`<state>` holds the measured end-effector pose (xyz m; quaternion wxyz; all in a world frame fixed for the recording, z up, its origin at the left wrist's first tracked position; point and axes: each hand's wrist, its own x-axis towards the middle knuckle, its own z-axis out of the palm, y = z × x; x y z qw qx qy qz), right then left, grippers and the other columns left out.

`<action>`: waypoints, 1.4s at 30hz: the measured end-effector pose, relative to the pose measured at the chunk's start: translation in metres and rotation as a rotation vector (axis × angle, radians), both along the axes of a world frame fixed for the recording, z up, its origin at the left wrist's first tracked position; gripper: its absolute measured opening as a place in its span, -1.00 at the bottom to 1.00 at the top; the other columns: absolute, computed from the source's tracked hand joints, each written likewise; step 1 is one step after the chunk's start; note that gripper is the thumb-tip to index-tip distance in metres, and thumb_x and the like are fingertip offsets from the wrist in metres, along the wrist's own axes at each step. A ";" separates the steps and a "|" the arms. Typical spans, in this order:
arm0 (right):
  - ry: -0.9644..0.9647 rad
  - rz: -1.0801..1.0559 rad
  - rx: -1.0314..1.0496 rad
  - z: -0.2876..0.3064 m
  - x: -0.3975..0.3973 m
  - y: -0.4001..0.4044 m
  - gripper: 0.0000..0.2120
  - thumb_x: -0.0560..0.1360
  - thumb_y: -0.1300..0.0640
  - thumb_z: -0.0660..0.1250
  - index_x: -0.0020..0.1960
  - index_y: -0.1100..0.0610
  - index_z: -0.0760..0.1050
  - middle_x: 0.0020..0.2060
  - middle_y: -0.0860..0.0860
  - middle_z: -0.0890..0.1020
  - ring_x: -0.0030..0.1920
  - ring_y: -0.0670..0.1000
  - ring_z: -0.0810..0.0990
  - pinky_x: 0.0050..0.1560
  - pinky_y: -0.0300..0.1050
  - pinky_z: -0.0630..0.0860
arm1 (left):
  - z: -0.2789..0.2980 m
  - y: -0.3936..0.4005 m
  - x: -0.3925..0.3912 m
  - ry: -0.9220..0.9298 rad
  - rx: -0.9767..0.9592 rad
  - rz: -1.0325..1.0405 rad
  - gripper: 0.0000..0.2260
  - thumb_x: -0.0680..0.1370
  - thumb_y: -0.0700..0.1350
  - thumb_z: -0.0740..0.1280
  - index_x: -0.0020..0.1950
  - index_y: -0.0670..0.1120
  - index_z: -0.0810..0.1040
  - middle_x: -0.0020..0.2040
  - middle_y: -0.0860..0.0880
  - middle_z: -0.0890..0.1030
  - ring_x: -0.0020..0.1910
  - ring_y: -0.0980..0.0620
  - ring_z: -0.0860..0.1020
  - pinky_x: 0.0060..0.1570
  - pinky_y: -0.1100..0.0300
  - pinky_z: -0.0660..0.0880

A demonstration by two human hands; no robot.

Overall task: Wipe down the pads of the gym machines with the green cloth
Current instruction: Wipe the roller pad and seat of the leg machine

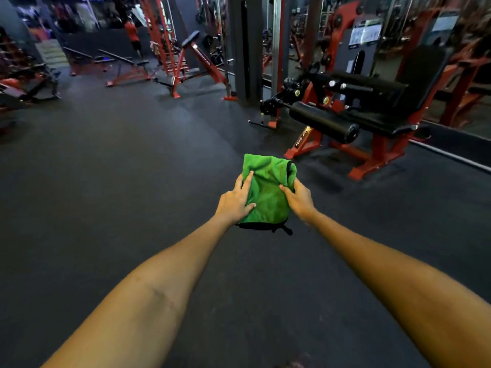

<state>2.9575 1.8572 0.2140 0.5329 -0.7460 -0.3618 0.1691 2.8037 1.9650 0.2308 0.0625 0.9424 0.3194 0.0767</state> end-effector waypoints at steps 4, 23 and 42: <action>-0.032 -0.004 -0.024 -0.018 0.069 0.089 -0.65 0.56 0.17 0.29 0.34 0.15 0.44 0.20 0.11 0.59 0.22 0.09 0.53 0.13 -0.17 0.42 | -0.018 0.088 0.068 0.000 -0.013 0.015 -0.19 0.54 0.06 0.33 0.56 0.05 -0.19 0.57 -0.11 -0.02 0.06 -0.27 0.56 0.01 -0.04 0.47; -0.008 0.048 -0.063 -0.022 0.342 0.485 -0.60 0.57 0.18 0.27 0.39 0.16 0.39 0.25 0.12 0.55 0.27 0.09 0.49 0.07 -0.33 0.32 | -0.028 0.484 0.337 0.001 -0.033 0.025 -0.19 0.55 0.07 0.32 0.56 0.04 -0.19 0.57 -0.11 -0.03 0.04 -0.27 0.56 -0.01 -0.03 0.47; 0.165 -0.543 -0.157 -0.072 0.680 0.642 -0.70 0.56 0.11 0.27 0.27 0.16 0.44 0.13 0.18 0.60 0.15 0.18 0.55 0.15 -0.01 0.47 | -0.070 0.693 0.746 0.066 -0.254 -0.434 -0.18 0.52 0.01 0.38 0.57 0.07 -0.14 0.57 -0.10 0.00 0.15 -0.27 0.53 0.11 -0.03 0.44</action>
